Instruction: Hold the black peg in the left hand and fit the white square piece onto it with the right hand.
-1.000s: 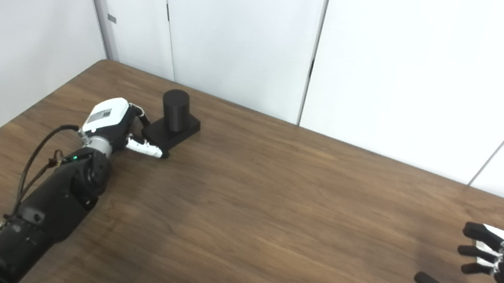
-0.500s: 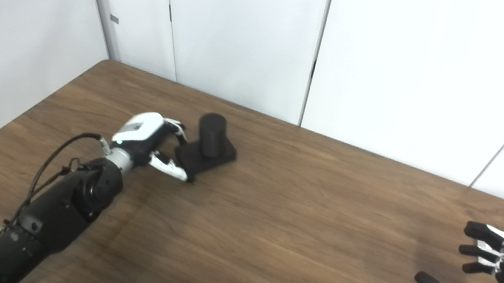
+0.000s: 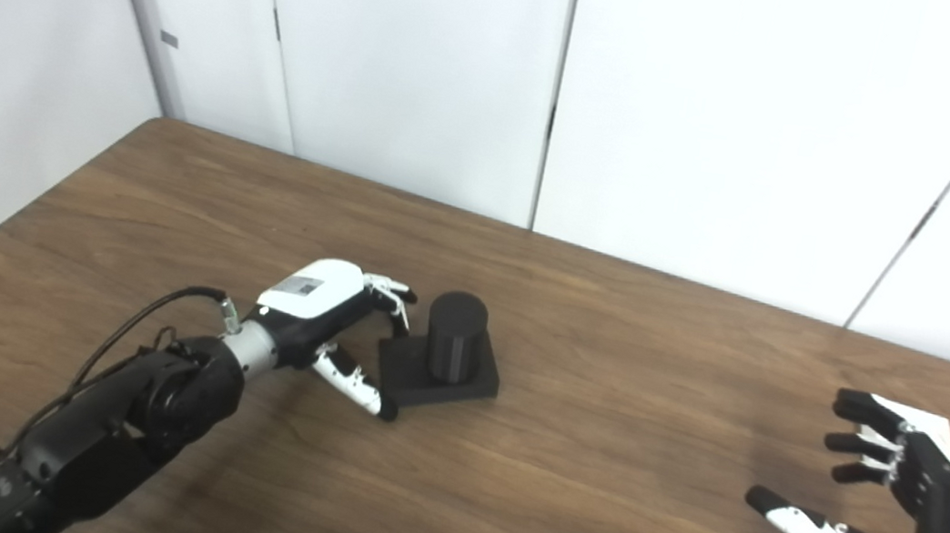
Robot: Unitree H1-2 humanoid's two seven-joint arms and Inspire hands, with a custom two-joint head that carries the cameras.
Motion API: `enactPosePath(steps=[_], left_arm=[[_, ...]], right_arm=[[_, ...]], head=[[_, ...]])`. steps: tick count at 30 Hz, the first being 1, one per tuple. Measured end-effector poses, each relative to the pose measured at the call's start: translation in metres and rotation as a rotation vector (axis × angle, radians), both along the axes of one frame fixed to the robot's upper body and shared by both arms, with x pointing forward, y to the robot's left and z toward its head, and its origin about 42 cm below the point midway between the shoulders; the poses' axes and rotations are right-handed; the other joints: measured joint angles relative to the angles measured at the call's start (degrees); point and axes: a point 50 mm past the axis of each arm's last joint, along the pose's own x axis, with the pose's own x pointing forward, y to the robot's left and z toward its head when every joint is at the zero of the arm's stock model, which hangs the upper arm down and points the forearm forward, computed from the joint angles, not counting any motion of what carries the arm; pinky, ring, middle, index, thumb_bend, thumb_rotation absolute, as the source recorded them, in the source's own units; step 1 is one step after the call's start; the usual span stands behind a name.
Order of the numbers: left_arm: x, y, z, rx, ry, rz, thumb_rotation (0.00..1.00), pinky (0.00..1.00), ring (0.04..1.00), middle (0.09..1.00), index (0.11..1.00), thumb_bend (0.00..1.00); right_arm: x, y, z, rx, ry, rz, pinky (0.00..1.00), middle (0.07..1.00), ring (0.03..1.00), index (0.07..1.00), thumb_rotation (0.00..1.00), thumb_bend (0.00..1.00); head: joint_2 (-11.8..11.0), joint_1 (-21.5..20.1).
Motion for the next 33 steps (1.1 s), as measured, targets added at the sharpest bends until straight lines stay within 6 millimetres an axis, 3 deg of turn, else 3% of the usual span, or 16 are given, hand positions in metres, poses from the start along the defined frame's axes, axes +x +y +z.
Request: enactPosePath(steps=[4,11,15,29,33], left_arm=[[-0.003,-0.01,0.004,0.032,0.009,-0.073,0.07,0.77,0.904,0.87,0.489,0.52],[-0.007,-0.032,0.012,0.122,-0.001,-0.215,0.07,0.85,0.901,0.873,0.49,0.52],[-0.007,-0.045,0.016,0.172,-0.019,-0.299,0.08,0.83,0.894,0.868,0.49,0.52],[-0.003,-0.052,0.023,0.265,-0.05,-0.398,0.08,0.81,0.864,0.85,0.49,0.52],[-0.003,-0.052,0.023,0.267,-0.051,-0.408,0.08,0.81,0.866,0.851,0.49,0.52]], right_arm=[[0.0,0.0,-0.002,0.016,0.005,0.0,0.5,0.717,0.632,0.701,0.0,0.51],[0.003,-0.001,-0.009,0.005,0.029,-0.01,0.5,0.714,0.626,0.709,0.0,0.54],[0.004,0.001,-0.009,-0.006,0.028,-0.016,0.5,0.71,0.623,0.711,0.0,0.54],[0.006,0.008,-0.009,-0.002,0.02,-0.016,0.5,0.705,0.626,0.707,0.0,0.54],[0.006,0.008,-0.008,-0.015,0.017,-0.024,0.49,0.7,0.613,0.704,0.06,0.54]], head=[[1.0,-3.2],[2.6,-6.9],[3.9,-9.7],[5.0,-13.9],[4.9,-16.5]])
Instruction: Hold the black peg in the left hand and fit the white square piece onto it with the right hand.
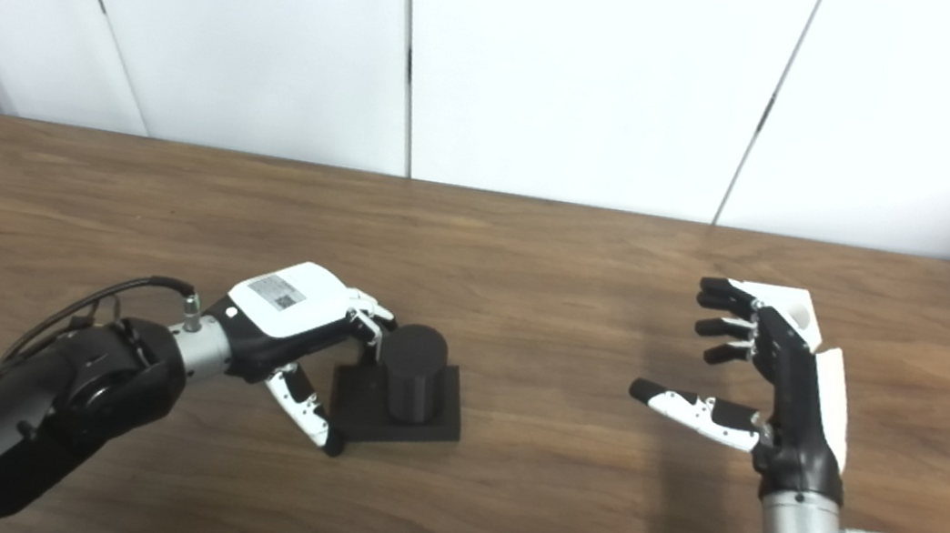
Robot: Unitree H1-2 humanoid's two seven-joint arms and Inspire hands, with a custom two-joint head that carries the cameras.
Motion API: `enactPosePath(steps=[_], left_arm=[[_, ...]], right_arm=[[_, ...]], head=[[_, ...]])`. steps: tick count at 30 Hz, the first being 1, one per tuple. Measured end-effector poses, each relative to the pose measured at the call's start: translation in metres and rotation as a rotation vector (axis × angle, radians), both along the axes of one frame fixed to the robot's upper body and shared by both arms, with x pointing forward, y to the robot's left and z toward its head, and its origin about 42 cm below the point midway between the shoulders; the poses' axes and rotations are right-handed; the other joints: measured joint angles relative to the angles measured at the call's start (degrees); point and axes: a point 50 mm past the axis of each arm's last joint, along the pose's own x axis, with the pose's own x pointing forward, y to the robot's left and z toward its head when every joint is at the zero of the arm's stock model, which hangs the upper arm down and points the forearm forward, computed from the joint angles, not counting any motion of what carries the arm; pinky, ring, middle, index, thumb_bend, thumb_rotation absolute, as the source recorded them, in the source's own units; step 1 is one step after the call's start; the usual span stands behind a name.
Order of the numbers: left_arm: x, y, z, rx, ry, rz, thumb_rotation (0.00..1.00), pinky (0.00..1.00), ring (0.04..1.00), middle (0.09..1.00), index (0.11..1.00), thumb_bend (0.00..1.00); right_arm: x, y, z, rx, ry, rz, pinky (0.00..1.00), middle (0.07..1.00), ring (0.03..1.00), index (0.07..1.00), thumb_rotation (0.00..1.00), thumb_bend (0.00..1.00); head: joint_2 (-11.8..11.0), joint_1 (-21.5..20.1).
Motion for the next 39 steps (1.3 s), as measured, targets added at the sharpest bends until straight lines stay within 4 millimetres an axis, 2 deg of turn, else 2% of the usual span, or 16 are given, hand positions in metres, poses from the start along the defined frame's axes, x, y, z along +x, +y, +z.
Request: enactPosePath(steps=[2,3,5,7,13,16,19,21,24,27,31,36,39], left_arm=[[0.0,0.0,0.0,0.001,0.0,-0.001,0.08,0.81,0.876,0.852,0.49,0.52],[0.0,0.0,0.0,0.001,0.001,0.0,0.08,0.81,0.879,0.855,0.49,0.52],[0.0,0.001,0.001,0.003,0.002,-0.001,0.08,0.81,0.883,0.858,0.49,0.52],[0.0,0.002,0.001,0.008,0.002,-0.002,0.07,0.8,0.883,0.859,0.49,0.52],[-0.002,0.008,0.002,0.007,0.0,-0.006,0.07,0.78,0.86,0.844,0.49,0.52],[-0.002,0.009,0.002,0.007,-0.002,-0.007,0.07,0.78,0.854,0.844,0.49,0.52],[-0.003,0.01,0.002,0.005,-0.001,-0.006,0.07,0.78,0.846,0.837,0.49,0.52],[-0.004,0.011,0.002,0.003,-0.001,-0.007,0.07,0.77,0.839,0.832,0.49,0.52],[-0.006,0.014,0.0,-0.003,0.0,0.001,0.07,0.77,0.837,0.832,0.49,0.52],[-0.006,0.015,0.0,-0.003,-0.001,0.002,0.07,0.76,0.834,0.833,0.489,0.52],[-0.007,0.015,0.0,-0.008,-0.003,-0.002,0.06,0.75,0.823,0.826,0.489,0.52],[-0.01,0.018,-0.002,-0.021,-0.008,-0.002,0.06,0.74,0.809,0.81,0.489,0.52],[-0.013,0.02,-0.003,-0.027,-0.015,-0.002,0.07,0.72,0.801,0.804,0.489,0.52]], right_arm=[[0.001,0.0,0.001,-0.004,-0.003,-0.001,0.49,0.704,0.617,0.704,0.05,0.54],[0.001,0.0,0.001,-0.005,-0.004,-0.001,0.49,0.709,0.616,0.703,0.04,0.55],[0.002,-0.001,0.004,-0.011,-0.009,0.003,0.48,0.718,0.615,0.705,0.04,0.56],[0.005,-0.004,0.011,-0.043,-0.019,0.018,0.48,0.719,0.614,0.709,0.07,0.58],[0.025,-0.045,0.059,-0.293,-0.084,-0.005,0.52,0.729,0.652,0.709,0.1,0.61],[0.03,-0.055,0.073,-0.378,-0.075,-0.017,0.51,0.713,0.641,0.701,0.12,0.64],[0.035,-0.068,0.085,-0.506,-0.032,-0.019,0.52,0.738,0.657,0.721,0.15,0.63],[0.04,-0.083,0.101,-0.634,0.023,-0.015,0.54,0.754,0.673,0.759,0.14,0.65],[0.049,-0.101,0.132,-0.736,0.076,-0.023,0.57,0.784,0.706,0.801,0.08,0.68],[0.055,-0.104,0.149,-0.784,0.092,0.003,0.53,0.79,0.696,0.803,0.04,0.73],[0.064,-0.098,0.142,-0.841,0.158,0.064,0.55,0.817,0.739,0.818,0.04,0.8],[0.081,-0.104,0.131,-0.964,0.273,0.091,0.69,0.884,0.847,0.844,0.07,0.85],[0.095,-0.106,0.134,-1.025,0.324,0.09,0.72,0.9,0.869,0.847,0.07,0.87]], head=[[-0.3,-1.3],[-0.9,-4.4],[-1.8,-7.1],[-2.2,-8.3],[-4.4,-12.5],[-4.9,-13.4],[-5.4,-14.3],[-5.6,-14.8],[-6.7,-16.6],[-7.4,-17.6],[-8.4,-18.6],[-8.9,-19.1],[-9.0,-19.2]])
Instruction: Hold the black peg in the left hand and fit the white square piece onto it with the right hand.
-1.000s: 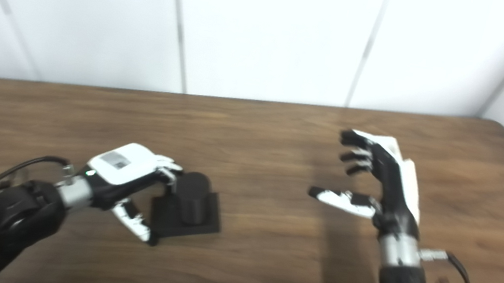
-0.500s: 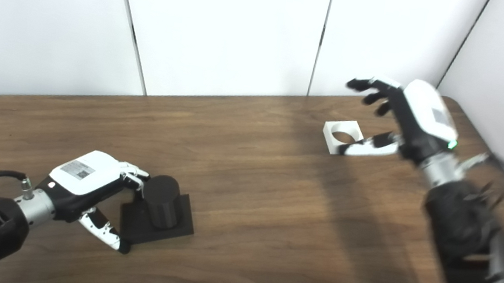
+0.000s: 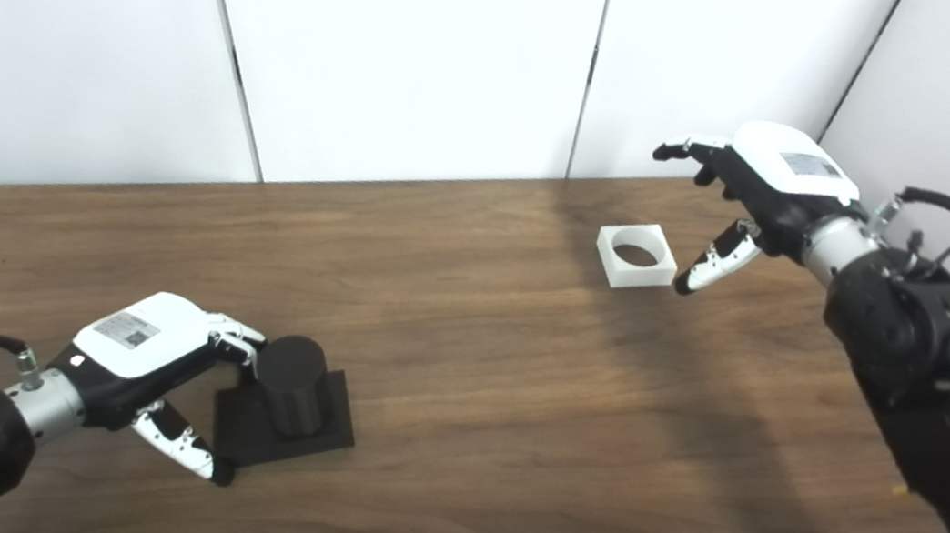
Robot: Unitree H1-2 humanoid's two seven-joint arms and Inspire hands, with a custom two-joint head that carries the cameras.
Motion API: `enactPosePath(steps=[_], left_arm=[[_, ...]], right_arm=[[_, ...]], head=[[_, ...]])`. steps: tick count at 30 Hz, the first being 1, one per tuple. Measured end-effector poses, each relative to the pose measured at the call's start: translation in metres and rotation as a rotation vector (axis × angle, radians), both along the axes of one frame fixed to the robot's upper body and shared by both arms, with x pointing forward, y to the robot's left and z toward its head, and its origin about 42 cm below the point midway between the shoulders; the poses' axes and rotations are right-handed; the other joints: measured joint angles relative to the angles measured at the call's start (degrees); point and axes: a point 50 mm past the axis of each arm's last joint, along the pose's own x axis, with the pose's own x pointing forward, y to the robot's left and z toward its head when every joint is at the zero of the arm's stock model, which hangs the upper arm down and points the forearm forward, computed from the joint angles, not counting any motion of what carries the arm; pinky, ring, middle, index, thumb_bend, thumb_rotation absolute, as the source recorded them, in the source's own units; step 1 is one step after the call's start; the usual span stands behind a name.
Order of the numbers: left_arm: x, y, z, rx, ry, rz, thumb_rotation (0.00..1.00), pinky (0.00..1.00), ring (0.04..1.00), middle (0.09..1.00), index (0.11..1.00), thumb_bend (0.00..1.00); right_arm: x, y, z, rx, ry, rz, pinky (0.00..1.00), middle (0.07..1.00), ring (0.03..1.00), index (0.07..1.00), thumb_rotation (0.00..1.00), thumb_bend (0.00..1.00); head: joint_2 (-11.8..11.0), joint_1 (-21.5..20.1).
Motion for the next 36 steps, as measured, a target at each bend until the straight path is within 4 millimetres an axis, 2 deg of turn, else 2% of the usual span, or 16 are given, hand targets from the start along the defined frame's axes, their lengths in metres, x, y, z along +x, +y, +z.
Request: enactPosePath(steps=[9,13,20,24,36], left_arm=[[-0.003,0.0,0.0,-0.007,-0.004,-0.003,0.06,0.73,0.81,0.81,0.489,0.52],[-0.003,0.001,0.0,-0.005,-0.003,-0.003,0.06,0.74,0.815,0.815,0.489,0.52],[-0.004,0.0,0.001,-0.002,-0.004,-0.007,0.07,0.73,0.809,0.809,0.489,0.52],[-0.005,0.0,0.001,-0.003,-0.005,-0.006,0.07,0.73,0.809,0.809,0.489,0.52],[-0.007,0.0,0.002,0.002,-0.001,-0.012,0.06,0.74,0.816,0.811,0.489,0.52]], right_arm=[[0.044,0.002,-0.006,-0.105,0.111,-0.049,0.76,0.918,0.888,0.863,0.14,0.91],[0.063,-0.001,-0.019,-0.169,0.169,-0.092,0.75,0.921,0.892,0.875,0.14,0.91],[0.089,0.007,-0.042,-0.169,0.256,-0.123,0.75,0.923,0.896,0.884,0.14,0.91],[0.095,0.011,-0.053,-0.179,0.289,-0.132,0.75,0.919,0.887,0.877,0.11,0.9],[0.101,0.016,-0.077,-0.227,0.355,-0.156,0.73,0.909,0.883,0.862,0.12,0.89]], head=[[-0.1,-0.2],[-0.2,-0.3],[0.1,0.1],[0.2,0.4],[0.4,0.9]])
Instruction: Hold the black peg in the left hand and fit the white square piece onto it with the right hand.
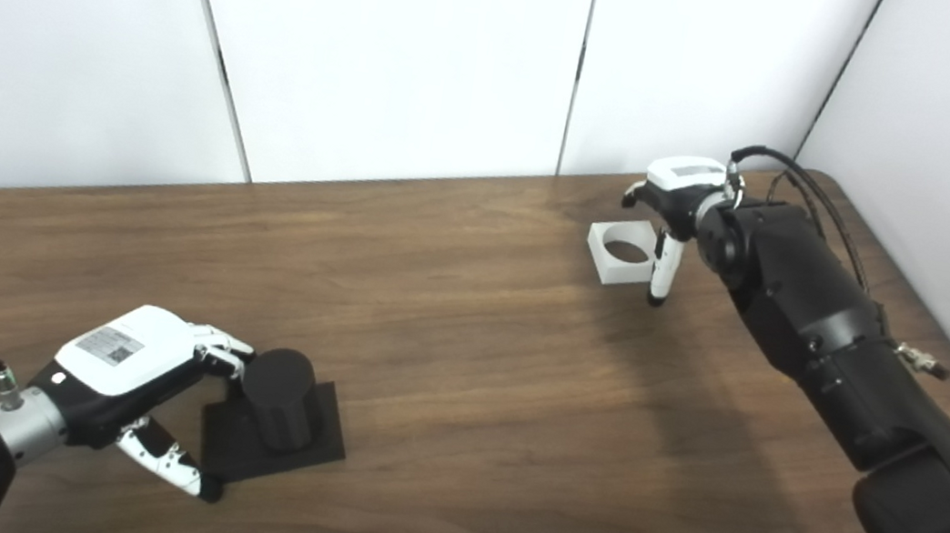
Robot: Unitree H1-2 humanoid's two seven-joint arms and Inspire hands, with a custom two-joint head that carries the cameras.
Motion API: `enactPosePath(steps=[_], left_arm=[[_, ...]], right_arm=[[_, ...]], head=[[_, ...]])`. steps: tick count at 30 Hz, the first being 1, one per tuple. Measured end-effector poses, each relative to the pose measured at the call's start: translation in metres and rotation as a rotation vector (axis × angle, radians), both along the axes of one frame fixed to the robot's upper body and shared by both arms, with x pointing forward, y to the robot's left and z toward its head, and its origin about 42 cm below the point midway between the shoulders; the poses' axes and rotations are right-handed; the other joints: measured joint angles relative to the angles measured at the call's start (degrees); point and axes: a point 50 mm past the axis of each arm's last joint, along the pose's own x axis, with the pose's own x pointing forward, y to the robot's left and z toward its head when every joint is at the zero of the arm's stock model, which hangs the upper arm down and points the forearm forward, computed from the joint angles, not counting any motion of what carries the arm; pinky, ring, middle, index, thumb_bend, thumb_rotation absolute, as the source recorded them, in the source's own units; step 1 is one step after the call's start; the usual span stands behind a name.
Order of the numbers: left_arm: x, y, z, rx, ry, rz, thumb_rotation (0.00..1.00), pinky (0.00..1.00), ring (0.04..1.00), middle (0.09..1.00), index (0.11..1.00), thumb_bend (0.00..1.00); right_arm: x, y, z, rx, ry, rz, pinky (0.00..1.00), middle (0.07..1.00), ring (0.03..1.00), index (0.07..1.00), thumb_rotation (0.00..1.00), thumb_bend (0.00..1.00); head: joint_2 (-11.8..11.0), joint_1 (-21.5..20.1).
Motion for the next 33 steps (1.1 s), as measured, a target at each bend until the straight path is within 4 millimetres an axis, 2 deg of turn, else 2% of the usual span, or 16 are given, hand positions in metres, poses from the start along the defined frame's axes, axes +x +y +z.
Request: enactPosePath(steps=[7,14,15,16,18,33], left_arm=[[-0.0005,0.0007,0.0,-0.001,0.002,0.002,0.06,0.73,0.813,0.81,0.488,0.52],[-0.0022,0.0015,-0.0004,-0.005,0.004,0.004,0.06,0.73,0.81,0.807,0.488,0.52],[-0.0026,0.0017,-0.0005,-0.006,0.004,0.005,0.06,0.73,0.81,0.808,0.488,0.52],[-0.003,0.0018,-0.0006,-0.007,0.004,0.005,0.06,0.73,0.81,0.808,0.488,0.52],[-0.0036,0.002,-0.0005,-0.008,0.004,0.005,0.06,0.72,0.808,0.808,0.488,0.52],[-0.0047,0.0016,0.0009,0.0,0.015,-0.001,0.06,0.73,0.816,0.812,0.489,0.52]], right_arm=[[0.0048,0.0032,-0.0048,-0.013,-0.026,0.005,0.72,0.882,0.869,0.781,0.15,0.86],[0.0069,0.0011,-0.007,-0.021,-0.047,0.029,0.69,0.845,0.839,0.642,0.15,0.82],[0.0068,0.0011,-0.0071,-0.021,-0.047,0.029,0.69,0.829,0.832,0.553,0.14,0.64],[0.0067,0.0011,-0.0071,-0.02,-0.047,0.029,0.69,0.819,0.828,0.521,0.14,0.58],[0.0064,0.0015,-0.0071,-0.018,-0.048,0.03,0.71,0.797,0.822,0.492,0.13,0.53],[0.002,0.0011,-0.0083,0.021,-0.061,0.033,0.71,0.749,0.802,0.481,0.13,0.52]], head=[[0.2,-0.2],[0.6,0.3],[0.7,0.4],[0.7,0.2],[0.9,0.2],[1.1,0.3]])
